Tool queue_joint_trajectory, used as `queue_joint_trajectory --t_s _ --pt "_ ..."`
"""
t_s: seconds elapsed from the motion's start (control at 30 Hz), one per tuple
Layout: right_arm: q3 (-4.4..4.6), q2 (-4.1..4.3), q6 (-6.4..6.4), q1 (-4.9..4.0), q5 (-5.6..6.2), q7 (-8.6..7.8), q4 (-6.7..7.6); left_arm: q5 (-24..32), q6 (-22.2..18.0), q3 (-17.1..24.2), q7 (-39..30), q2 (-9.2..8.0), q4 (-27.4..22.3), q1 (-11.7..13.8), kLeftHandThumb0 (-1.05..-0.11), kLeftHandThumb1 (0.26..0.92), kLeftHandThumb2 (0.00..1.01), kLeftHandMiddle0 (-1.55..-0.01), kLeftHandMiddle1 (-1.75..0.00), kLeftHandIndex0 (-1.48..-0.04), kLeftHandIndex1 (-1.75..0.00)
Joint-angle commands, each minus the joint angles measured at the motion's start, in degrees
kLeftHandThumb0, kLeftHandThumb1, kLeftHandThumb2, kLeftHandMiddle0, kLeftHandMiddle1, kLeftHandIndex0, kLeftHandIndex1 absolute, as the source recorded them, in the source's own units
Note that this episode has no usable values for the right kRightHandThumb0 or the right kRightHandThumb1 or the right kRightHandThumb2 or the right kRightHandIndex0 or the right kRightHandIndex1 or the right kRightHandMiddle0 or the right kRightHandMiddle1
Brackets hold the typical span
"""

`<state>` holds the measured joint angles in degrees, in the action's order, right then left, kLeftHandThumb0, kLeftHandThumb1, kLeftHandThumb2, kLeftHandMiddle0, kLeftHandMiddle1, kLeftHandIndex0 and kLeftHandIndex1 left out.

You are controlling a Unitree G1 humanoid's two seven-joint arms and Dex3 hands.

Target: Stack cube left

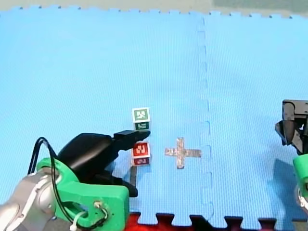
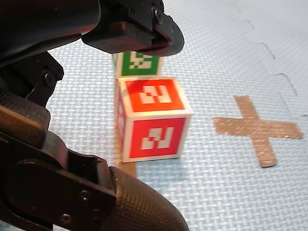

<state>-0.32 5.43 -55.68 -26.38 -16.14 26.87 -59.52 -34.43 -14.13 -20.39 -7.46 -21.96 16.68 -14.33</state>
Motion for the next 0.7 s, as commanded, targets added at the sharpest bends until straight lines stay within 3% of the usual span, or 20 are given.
queue_joint_trajectory --t_s 0.0,0.2,0.23,0.27,0.33,0.4,0.67 --pt "-0.01 0.15 0.11 0.15 0.05 0.23 -0.07 -0.2 1.0 -0.2 -0.7 -0.19 -0.2 -0.7 -1.048 0.877 0.02 -0.83 -1.75 -0.28 -0.02" --pt "0.04 0.1 0.26 -0.04 -0.09 0.52 -0.52 -0.9 1.5 -0.5 -0.5 -0.44 1.4 -1.9 -1.048 0.835 0.0 -0.83 -1.75 -0.29 -0.02" --pt "0.06 0.11 0.27 -0.08 -0.12 0.58 -0.63 -1.2 1.7 -0.5 -0.2 -0.35 1.8 -2.1 -0.919 0.735 0.0 -0.83 -1.75 -0.29 -0.01" --pt "0.06 0.12 0.27 -0.13 -0.12 0.62 -0.76 -1.4 2.0 -0.6 0.0 -0.2 2.2 -2.4 -0.794 0.681 0.01 -0.82 -1.75 -0.29 -0.01" --pt "0.06 0.11 0.27 -0.3 -0.12 0.72 -1.12 -1.7 2.2 -0.7 0.4 0.02 3.0 -2.8 -0.431 0.651 0.01 -0.8 -1.75 -0.31 -0.01" --pt "0.08 0.11 0.23 -0.4 -0.13 0.84 -1.39 -1.8 2.1 -0.9 1.0 0.14 3.5 -3.1 -0.308 0.649 0.01 -0.8 -1.75 -0.31 -0.01" --pt "0.4 -0.09 0.55 -0.44 -0.67 1.75 -1.36 -3.3 1.8 -1.5 5.4 0.9 6.2 -4.2 -0.369 0.669 0.01 -0.74 -1.75 -0.4 -0.05"
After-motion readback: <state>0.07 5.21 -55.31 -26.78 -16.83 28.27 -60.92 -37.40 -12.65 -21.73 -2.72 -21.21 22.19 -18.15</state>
